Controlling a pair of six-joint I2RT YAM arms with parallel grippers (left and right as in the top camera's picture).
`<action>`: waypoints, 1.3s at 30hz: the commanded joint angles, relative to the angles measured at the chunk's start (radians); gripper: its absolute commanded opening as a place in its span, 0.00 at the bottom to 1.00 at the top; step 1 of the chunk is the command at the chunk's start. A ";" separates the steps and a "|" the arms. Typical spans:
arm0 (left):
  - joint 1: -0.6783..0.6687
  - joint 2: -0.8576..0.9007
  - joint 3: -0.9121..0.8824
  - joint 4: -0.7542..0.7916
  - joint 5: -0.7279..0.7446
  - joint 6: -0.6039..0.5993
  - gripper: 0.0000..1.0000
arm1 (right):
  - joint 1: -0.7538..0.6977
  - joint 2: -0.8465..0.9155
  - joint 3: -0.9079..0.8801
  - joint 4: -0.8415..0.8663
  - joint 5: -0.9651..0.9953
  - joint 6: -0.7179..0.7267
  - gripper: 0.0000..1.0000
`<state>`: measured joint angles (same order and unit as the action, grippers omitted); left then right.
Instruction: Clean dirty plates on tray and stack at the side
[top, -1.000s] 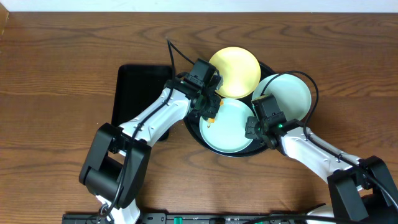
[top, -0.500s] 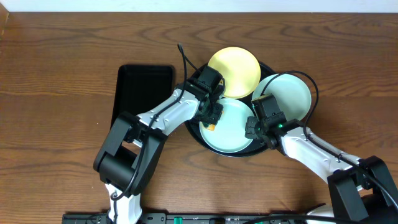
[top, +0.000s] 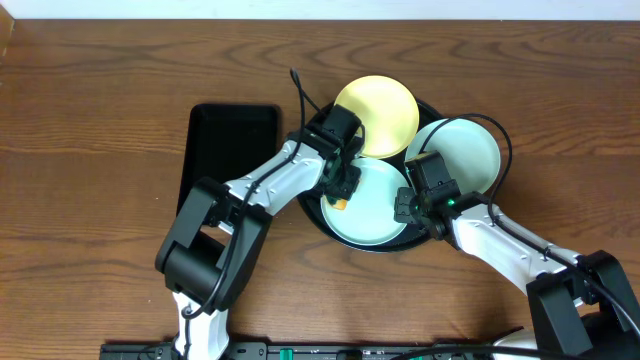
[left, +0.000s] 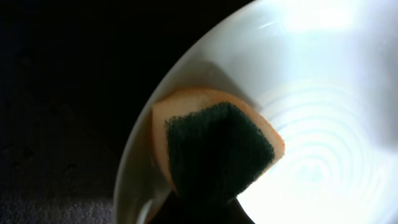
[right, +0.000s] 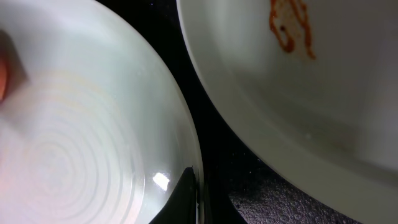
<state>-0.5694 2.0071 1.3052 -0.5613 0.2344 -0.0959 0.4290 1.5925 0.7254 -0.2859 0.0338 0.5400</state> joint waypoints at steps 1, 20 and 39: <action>-0.031 0.097 -0.043 -0.035 0.031 0.013 0.08 | 0.005 0.014 -0.002 -0.006 0.003 -0.018 0.01; 0.020 0.054 0.007 -0.073 0.502 0.013 0.08 | 0.005 0.014 -0.002 -0.006 0.002 -0.018 0.01; 0.351 -0.400 0.152 -0.289 0.217 -0.058 0.08 | 0.005 0.014 -0.002 -0.005 -0.008 -0.018 0.04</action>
<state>-0.2367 1.5818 1.4685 -0.8070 0.7151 -0.1421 0.4294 1.5925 0.7254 -0.2859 0.0330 0.5396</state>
